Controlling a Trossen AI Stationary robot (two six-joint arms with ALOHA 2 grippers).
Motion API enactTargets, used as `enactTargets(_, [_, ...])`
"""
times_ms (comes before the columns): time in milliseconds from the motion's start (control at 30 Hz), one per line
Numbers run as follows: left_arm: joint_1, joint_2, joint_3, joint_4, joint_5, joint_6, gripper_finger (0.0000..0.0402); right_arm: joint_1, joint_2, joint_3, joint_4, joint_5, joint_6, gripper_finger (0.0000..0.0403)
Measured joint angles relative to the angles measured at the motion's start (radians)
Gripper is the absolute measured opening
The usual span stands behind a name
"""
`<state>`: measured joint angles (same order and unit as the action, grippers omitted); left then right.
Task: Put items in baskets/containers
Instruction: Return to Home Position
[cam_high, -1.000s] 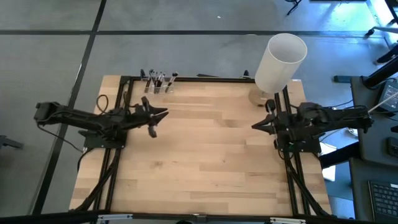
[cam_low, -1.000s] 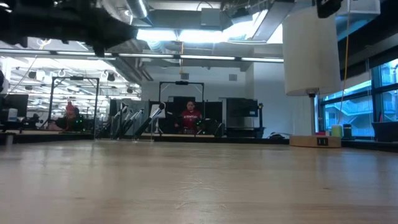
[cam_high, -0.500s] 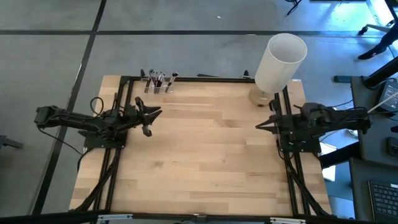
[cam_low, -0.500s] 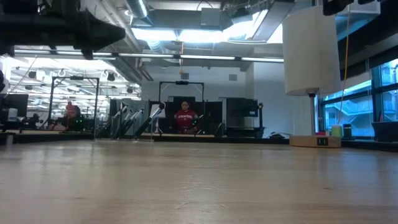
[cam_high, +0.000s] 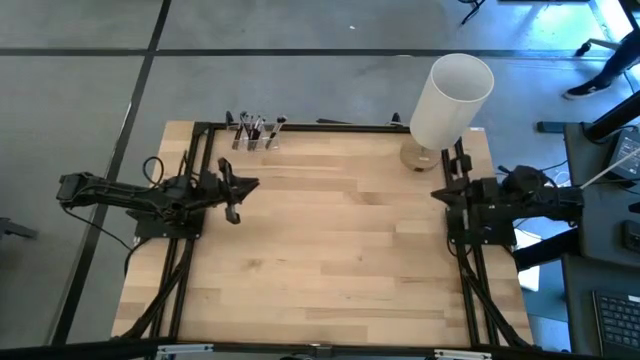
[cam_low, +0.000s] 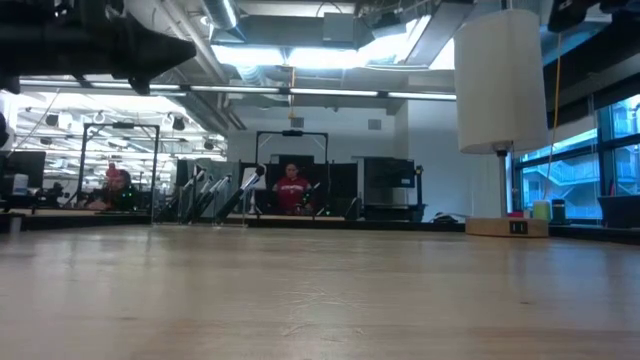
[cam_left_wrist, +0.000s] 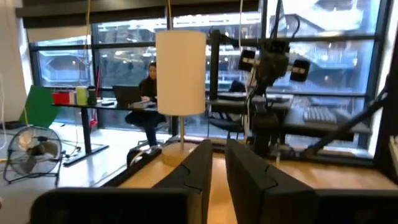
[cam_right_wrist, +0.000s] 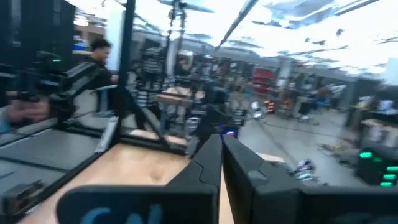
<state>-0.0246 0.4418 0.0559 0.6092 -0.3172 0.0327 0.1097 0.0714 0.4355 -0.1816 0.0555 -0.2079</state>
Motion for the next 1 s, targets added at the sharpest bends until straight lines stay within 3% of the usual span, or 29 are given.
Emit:
enactTargets(167, [0.0,0.0,0.0,-0.03,0.0,0.013,0.0017,0.0,-0.006,-0.008,-0.01,-0.055,0.067,0.0016])
enactTargets(467, [0.0,0.001,0.0,-0.03,0.004,0.067,0.0005,-0.003,0.039,-0.182,0.289,-0.003,0.028,0.0016])
enactTargets(833, [0.0,0.006,0.0,-0.01,0.053,0.115,0.0005,-0.003,0.039,-0.253,0.324,0.0,0.049,0.0016])
enactTargets(1000, [0.0,0.005,0.0,0.019,0.051,0.122,0.0002,-0.003,0.039,-0.279,0.283,0.075,0.055,0.0016])
